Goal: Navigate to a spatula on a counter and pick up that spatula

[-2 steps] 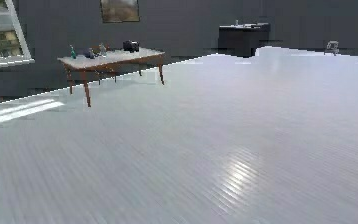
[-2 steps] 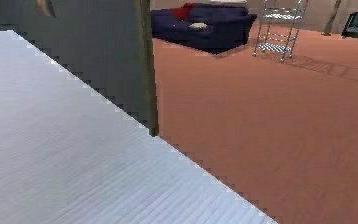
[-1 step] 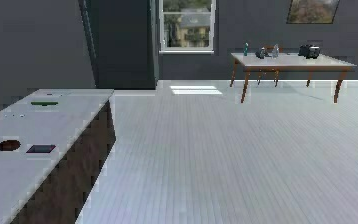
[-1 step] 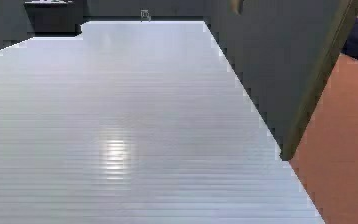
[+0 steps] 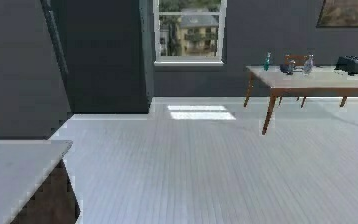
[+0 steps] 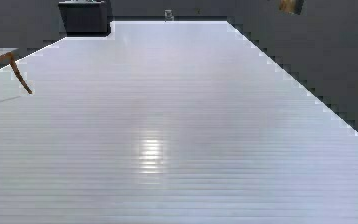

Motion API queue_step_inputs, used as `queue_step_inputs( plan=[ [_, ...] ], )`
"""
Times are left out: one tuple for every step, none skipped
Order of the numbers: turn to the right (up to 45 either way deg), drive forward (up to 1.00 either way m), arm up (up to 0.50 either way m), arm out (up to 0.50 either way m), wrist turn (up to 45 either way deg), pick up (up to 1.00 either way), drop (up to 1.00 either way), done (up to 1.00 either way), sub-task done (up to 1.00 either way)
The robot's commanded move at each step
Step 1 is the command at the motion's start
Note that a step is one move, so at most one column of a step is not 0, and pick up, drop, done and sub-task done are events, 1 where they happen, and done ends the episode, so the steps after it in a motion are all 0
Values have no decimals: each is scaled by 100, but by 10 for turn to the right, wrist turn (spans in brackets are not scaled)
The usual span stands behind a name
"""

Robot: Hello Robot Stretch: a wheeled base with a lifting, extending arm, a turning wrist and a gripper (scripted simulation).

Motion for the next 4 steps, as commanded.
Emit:
queue_step_inputs(
  plan=[
    [-30,0,0,0,0,0,0,0,0],
    [0,100,0,0,0,0,0,0,0],
    [-90,0,0,0,0,0,0,0,0],
    [0,25,0,0,0,0,0,0,0]
  ],
)
